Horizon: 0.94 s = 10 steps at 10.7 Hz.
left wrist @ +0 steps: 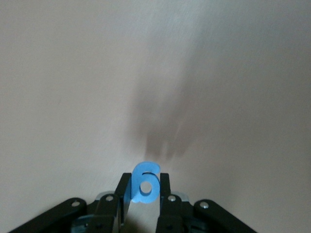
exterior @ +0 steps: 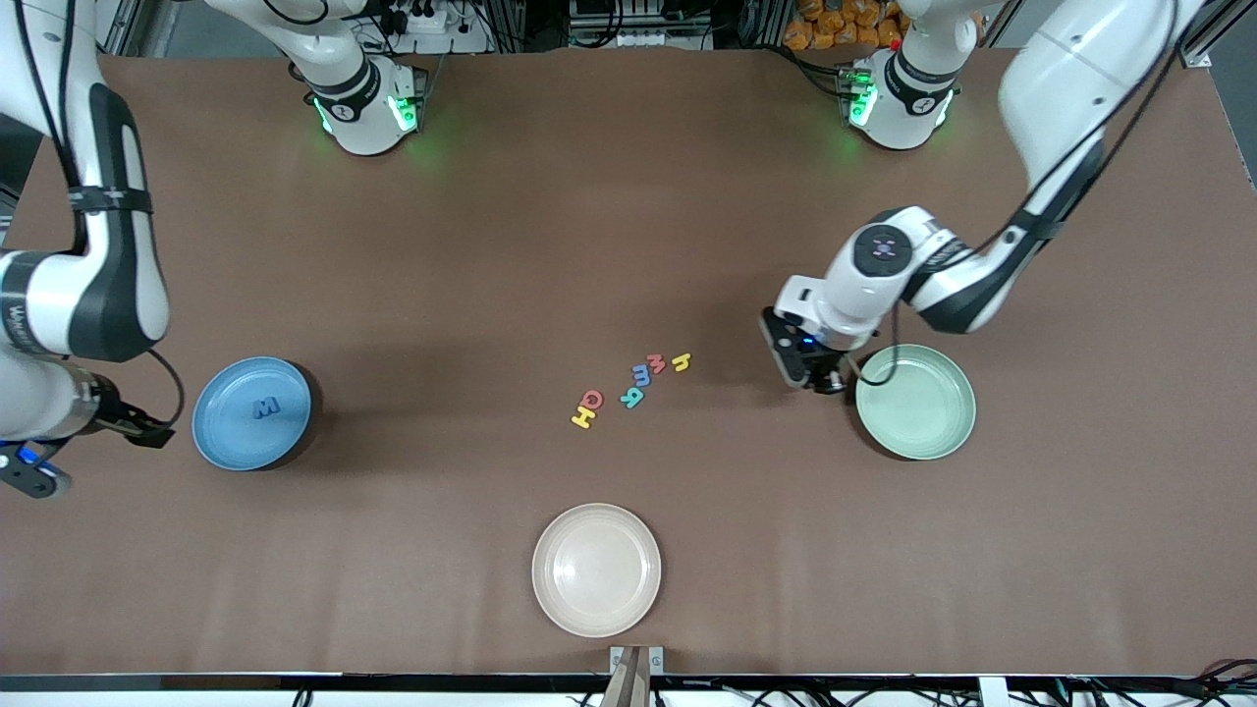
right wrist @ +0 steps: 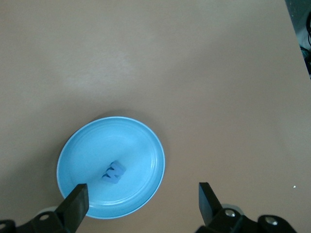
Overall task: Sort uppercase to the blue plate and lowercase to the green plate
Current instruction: 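Carry the blue 6 onto the green plate and open the left gripper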
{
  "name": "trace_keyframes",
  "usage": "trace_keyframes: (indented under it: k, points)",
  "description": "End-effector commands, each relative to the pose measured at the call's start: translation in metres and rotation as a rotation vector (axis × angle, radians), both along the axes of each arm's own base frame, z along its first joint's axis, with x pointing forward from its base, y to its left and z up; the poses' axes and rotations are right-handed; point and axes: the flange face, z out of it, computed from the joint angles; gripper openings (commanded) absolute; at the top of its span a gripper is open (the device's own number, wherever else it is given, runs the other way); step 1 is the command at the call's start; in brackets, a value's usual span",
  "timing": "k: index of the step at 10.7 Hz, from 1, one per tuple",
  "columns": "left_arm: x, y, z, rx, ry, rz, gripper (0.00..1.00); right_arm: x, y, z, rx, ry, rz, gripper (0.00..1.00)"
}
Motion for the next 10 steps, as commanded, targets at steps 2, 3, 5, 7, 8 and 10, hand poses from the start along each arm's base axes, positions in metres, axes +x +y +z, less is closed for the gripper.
trace_keyframes:
  k: [2,3,5,7,8,10]
  points:
    - [0.01,0.062,0.026,0.051,0.003,-0.072,0.26,-0.001,0.003,0.011,0.004,-0.01,0.0,1.0]
    - [0.013,0.083,0.023,0.053,0.013,-0.083,0.26,-0.002,0.004,0.012,0.004,-0.007,0.0,1.0]
    - [0.018,0.113,0.014,0.045,0.032,-0.09,0.27,-0.005,0.005,0.017,0.004,0.006,-0.004,1.0]
    - [0.021,0.127,0.011,0.044,0.036,-0.095,0.3,-0.005,0.006,0.016,0.004,0.004,-0.002,1.0]
    - [0.021,0.128,0.01,0.041,0.037,-0.092,0.39,-0.004,0.007,0.016,0.004,0.001,-0.001,1.0]
    - [0.023,0.133,0.008,0.032,0.039,-0.077,0.64,-0.002,0.003,0.017,0.002,-0.018,-0.001,1.0]
